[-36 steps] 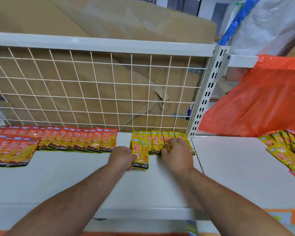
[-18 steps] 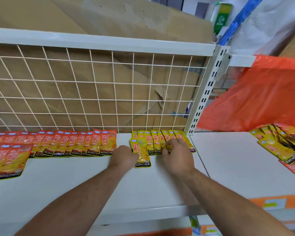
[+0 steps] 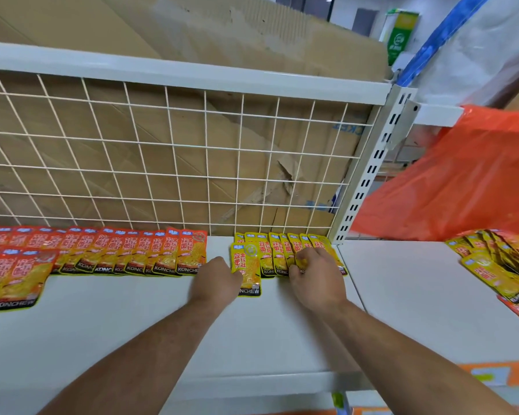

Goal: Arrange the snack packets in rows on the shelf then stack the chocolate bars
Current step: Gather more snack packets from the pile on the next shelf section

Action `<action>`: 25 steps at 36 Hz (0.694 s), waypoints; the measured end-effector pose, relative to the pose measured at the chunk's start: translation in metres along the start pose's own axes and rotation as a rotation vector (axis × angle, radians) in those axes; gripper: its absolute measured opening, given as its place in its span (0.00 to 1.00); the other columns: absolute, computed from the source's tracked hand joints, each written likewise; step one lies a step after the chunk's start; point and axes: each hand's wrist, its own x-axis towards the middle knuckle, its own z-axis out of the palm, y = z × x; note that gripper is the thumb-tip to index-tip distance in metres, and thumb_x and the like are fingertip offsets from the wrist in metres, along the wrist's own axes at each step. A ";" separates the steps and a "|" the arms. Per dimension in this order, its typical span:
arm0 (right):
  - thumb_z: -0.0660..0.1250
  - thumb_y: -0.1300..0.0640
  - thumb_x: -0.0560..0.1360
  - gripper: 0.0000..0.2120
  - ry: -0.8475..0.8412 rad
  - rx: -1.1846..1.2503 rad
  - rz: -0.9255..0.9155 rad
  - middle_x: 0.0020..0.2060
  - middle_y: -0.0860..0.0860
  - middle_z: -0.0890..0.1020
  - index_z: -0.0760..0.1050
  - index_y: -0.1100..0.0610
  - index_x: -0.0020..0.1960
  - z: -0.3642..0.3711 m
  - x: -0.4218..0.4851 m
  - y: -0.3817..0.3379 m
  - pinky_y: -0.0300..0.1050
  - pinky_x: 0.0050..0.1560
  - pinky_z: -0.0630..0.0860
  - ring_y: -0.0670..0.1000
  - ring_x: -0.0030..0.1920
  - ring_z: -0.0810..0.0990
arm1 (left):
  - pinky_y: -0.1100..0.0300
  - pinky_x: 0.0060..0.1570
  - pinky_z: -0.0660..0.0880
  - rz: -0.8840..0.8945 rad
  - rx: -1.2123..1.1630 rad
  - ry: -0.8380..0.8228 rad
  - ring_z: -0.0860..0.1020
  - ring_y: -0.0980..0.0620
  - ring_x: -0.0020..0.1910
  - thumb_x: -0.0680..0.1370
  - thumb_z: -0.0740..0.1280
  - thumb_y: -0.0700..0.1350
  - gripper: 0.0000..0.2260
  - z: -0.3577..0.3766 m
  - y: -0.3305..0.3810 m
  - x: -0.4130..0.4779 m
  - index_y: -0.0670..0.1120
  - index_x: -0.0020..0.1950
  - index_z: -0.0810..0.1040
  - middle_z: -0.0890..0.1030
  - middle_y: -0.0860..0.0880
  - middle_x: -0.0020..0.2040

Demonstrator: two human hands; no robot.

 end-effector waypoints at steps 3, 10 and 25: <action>0.66 0.55 0.77 0.14 -0.010 0.000 -0.010 0.58 0.52 0.78 0.78 0.57 0.60 -0.001 0.001 0.000 0.46 0.55 0.71 0.55 0.62 0.73 | 0.59 0.34 0.66 -0.007 0.012 0.005 0.76 0.45 0.40 0.75 0.68 0.52 0.12 0.001 -0.001 0.001 0.45 0.41 0.73 0.79 0.47 0.40; 0.66 0.54 0.77 0.13 -0.016 -0.008 -0.027 0.58 0.51 0.77 0.77 0.55 0.61 -0.005 0.002 0.001 0.44 0.55 0.70 0.53 0.63 0.72 | 0.59 0.33 0.66 -0.016 -0.013 0.020 0.77 0.45 0.40 0.73 0.68 0.51 0.11 -0.001 0.000 -0.005 0.45 0.41 0.74 0.80 0.47 0.39; 0.66 0.54 0.75 0.16 -0.028 -0.027 -0.022 0.59 0.52 0.77 0.78 0.55 0.62 -0.013 -0.009 0.004 0.47 0.57 0.74 0.55 0.62 0.74 | 0.51 0.49 0.76 0.222 0.027 0.145 0.76 0.43 0.55 0.76 0.66 0.51 0.15 -0.003 0.012 -0.037 0.47 0.60 0.75 0.76 0.47 0.55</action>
